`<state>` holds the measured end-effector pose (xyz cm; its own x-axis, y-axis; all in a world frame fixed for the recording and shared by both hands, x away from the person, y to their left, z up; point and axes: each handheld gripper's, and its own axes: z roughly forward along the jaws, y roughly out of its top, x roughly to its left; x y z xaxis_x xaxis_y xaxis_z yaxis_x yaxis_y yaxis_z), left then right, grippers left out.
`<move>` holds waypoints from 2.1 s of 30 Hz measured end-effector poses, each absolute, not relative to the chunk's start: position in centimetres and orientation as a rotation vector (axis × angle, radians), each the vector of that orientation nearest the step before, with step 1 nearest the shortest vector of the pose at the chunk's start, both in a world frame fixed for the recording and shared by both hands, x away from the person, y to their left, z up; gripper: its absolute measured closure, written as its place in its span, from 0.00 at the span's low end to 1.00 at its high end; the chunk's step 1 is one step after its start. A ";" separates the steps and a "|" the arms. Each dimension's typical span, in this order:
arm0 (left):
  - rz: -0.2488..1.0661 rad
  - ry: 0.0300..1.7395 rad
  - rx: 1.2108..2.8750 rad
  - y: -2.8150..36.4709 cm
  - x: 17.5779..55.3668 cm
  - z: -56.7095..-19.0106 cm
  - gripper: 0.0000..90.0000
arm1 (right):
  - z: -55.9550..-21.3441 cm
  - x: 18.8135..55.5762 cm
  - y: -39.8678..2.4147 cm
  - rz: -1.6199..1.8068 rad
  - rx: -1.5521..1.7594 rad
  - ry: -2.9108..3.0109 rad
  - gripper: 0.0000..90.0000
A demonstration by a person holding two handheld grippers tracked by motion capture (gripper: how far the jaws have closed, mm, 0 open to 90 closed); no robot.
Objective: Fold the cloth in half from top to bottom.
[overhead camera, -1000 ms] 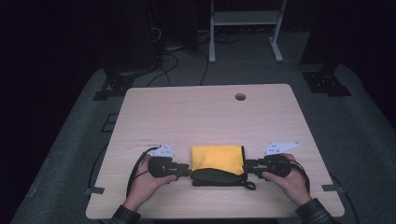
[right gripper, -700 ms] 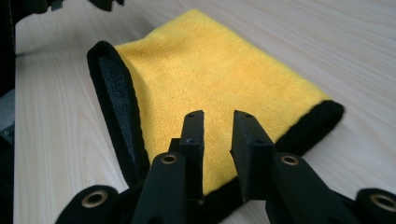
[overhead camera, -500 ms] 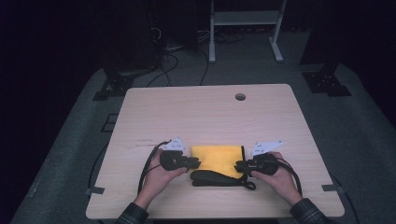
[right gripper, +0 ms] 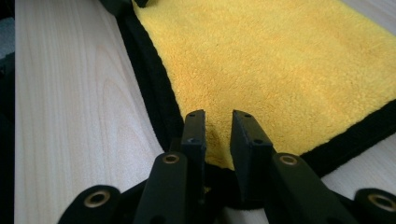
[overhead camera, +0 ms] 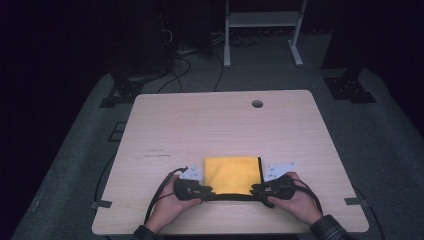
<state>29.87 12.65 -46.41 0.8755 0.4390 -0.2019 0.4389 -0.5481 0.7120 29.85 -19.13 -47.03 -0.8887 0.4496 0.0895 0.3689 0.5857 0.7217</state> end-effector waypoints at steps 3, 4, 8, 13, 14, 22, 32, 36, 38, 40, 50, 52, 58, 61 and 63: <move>0.025 0.625 2.215 12.9 29.8 -45.8 0.70 | -46.8 30.0 -19.5 1.221 0.726 2.685 0.71; 0.042 0.630 2.198 13.2 29.8 -45.5 0.68 | -46.6 30.1 -19.7 1.232 0.743 2.663 0.67; 0.110 0.665 2.165 14.5 29.9 -44.8 0.53 | -46.0 30.5 -20.8 1.269 0.801 2.569 0.54; 0.197 0.739 2.141 16.7 30.4 -44.7 0.38 | -46.3 31.2 -22.6 1.252 0.886 2.492 0.43; 0.217 0.753 2.135 17.2 30.5 -44.6 0.36 | -46.3 31.3 -23.0 1.252 0.897 2.480 0.42; 0.305 0.858 2.128 20.5 30.5 -45.0 0.19 | -46.1 31.8 -26.1 1.237 1.014 2.389 0.35; 0.378 0.988 2.113 24.6 29.9 -45.8 0.11 | -46.4 31.0 -29.5 1.170 1.115 2.321 0.30; 0.393 1.015 2.136 25.9 29.8 -46.5 0.10 | -46.9 30.8 -30.5 1.129 1.146 2.325 0.27; 0.396 1.022 2.145 26.3 29.7 -46.8 0.10 | -47.2 30.8 -30.9 1.094 1.153 2.336 0.26; 0.401 1.026 2.154 26.7 29.6 -47.2 0.09 | -47.4 30.7 -31.2 1.077 1.166 2.341 0.24; 0.446 1.011 2.162 27.9 29.0 -48.3 0.00 | -48.3 30.1 -32.2 0.977 1.200 2.335 0.16; 0.445 1.011 2.165 28.0 29.0 -48.4 0.00 | -48.3 30.0 -32.4 0.976 1.199 2.329 0.16; 0.444 1.012 2.164 28.0 28.9 -48.4 0.00 | -48.7 29.7 -32.7 1.013 1.189 2.301 0.14; 0.444 1.012 2.164 28.0 28.9 -48.4 0.00 | -48.7 29.5 -32.8 1.013 1.195 2.297 0.14; 0.445 1.012 2.165 28.0 28.9 -48.4 0.00 | -48.7 29.6 -32.8 1.013 1.195 2.297 0.14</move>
